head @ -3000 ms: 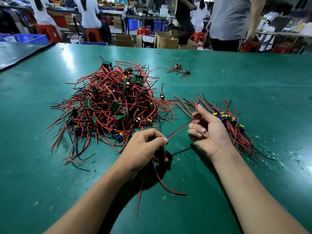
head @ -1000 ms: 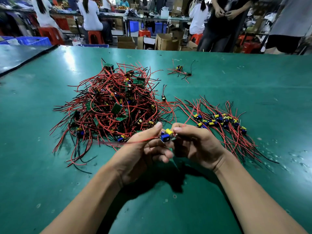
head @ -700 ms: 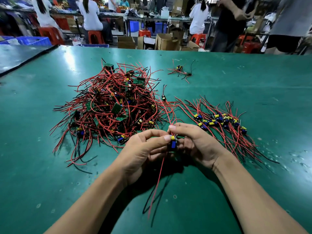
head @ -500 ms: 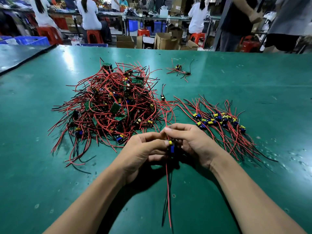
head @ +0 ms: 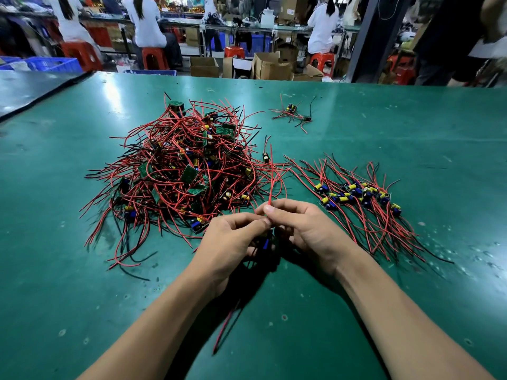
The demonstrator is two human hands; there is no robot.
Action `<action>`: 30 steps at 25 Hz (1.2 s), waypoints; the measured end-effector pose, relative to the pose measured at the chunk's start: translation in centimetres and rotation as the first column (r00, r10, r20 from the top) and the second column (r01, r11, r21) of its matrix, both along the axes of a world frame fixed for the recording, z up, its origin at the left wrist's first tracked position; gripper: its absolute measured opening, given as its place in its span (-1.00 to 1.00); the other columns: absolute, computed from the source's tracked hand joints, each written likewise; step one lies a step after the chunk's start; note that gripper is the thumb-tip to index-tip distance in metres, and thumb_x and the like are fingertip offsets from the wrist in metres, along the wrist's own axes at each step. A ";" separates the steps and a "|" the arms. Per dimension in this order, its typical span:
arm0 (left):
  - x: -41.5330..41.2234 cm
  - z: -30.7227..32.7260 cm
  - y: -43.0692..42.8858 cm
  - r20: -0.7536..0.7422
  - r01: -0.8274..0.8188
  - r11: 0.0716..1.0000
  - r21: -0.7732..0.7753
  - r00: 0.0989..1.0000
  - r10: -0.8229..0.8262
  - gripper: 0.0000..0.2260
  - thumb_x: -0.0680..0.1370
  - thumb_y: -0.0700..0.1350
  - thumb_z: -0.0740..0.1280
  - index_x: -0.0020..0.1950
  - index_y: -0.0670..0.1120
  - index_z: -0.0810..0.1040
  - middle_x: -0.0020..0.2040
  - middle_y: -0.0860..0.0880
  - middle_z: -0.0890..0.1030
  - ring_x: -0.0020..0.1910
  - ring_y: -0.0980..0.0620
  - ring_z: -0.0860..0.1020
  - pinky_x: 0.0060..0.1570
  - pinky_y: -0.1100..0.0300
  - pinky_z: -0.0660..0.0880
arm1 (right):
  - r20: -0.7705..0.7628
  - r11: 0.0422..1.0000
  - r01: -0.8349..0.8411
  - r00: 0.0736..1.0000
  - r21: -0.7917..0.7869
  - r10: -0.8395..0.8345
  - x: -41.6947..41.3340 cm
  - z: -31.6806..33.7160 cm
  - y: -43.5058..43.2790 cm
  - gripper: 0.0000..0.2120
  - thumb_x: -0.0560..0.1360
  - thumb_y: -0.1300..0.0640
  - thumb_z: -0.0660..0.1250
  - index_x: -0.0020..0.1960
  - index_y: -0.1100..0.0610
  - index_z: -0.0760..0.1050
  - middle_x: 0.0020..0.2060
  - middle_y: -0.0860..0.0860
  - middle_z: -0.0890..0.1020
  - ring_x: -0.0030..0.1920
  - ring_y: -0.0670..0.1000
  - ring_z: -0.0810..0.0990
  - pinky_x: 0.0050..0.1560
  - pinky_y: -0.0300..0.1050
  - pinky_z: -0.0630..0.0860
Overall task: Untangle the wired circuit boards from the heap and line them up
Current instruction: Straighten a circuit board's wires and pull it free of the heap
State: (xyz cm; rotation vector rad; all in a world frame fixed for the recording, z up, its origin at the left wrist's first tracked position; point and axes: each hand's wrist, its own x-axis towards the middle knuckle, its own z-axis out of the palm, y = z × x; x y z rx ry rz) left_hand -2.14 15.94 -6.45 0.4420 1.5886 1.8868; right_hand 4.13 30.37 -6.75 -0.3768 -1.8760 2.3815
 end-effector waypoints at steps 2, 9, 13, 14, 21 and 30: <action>0.0 -0.1 0.1 -0.014 -0.031 0.999 -0.020 0.999 0.031 -0.83 0.53 -0.26 0.38 -0.24 -0.16 0.70 -0.32 -0.16 0.62 -0.42 -0.06 0.59 -0.46 0.17 0.56 | 0.004 0.998 0.028 1.000 0.053 -0.028 -0.1 -0.2 -0.3 -0.82 0.43 0.06 0.50 -0.01 0.11 0.70 -0.11 0.19 0.61 -0.07 0.20 0.41 -0.08 0.05 0.40; -0.1 0.0 0.1 -0.043 -0.023 0.997 -0.068 0.999 0.020 -0.84 0.51 -0.27 0.40 -0.28 -0.19 0.61 -0.36 -0.14 0.55 -0.40 -0.03 0.50 -0.43 0.24 0.48 | 0.016 0.970 0.193 0.980 0.149 -0.198 -0.5 -0.5 -0.2 -0.90 0.52 0.09 0.44 -0.05 0.11 0.69 -0.54 -0.03 0.39 -0.57 -0.10 0.28 -0.56 -0.34 0.17; 0.0 0.2 0.1 -0.029 0.009 0.998 -0.068 1.000 -0.011 -0.86 0.51 -0.30 0.37 -0.25 -0.22 0.61 -0.36 -0.12 0.55 -0.40 -0.04 0.49 -0.45 0.27 0.47 | -0.016 0.942 0.301 0.953 0.149 -0.302 -1.0 -0.8 0.5 -0.88 0.56 0.10 0.40 -0.06 0.06 0.71 -0.56 -0.03 0.30 -0.57 -0.08 0.23 -0.54 -0.33 0.17; 0.1 0.2 0.0 -0.027 0.019 0.998 -0.067 0.999 -0.021 -0.86 0.52 -0.30 0.37 -0.25 -0.22 0.62 -0.35 -0.13 0.55 -0.38 -0.05 0.50 -0.45 0.28 0.48 | -0.032 0.935 0.327 0.945 0.138 -0.326 -1.1 -0.8 0.6 -0.88 0.57 0.12 0.39 -0.06 0.08 0.71 -0.57 -0.04 0.31 -0.57 -0.09 0.24 -0.55 -0.33 0.17; 0.3 0.4 -0.2 -0.010 0.105 0.992 -0.074 0.994 -0.106 -0.80 0.50 -0.32 0.36 -0.31 -0.17 0.62 -0.39 -0.16 0.56 -0.47 -0.05 0.53 -0.49 0.27 0.45 | -0.160 0.836 0.541 0.836 0.089 -0.524 -1.0 -0.9 3.0 -0.90 0.55 0.24 0.40 -0.05 0.11 0.68 -0.42 -0.12 0.56 -0.56 -0.14 0.29 -0.58 -0.31 0.24; 0.4 0.0 -0.1 -0.039 0.042 0.995 -0.086 0.998 -0.046 -0.87 0.50 -0.30 0.38 -0.21 -0.19 0.69 -0.32 -0.13 0.59 -0.43 0.03 0.50 -0.41 0.22 0.47 | -0.035 0.940 0.269 0.959 -0.213 -0.282 -0.7 -0.4 2.3 -0.75 0.41 0.11 0.48 0.01 0.23 0.66 -0.35 -0.05 0.51 -0.51 -0.15 0.31 -0.54 -0.33 0.27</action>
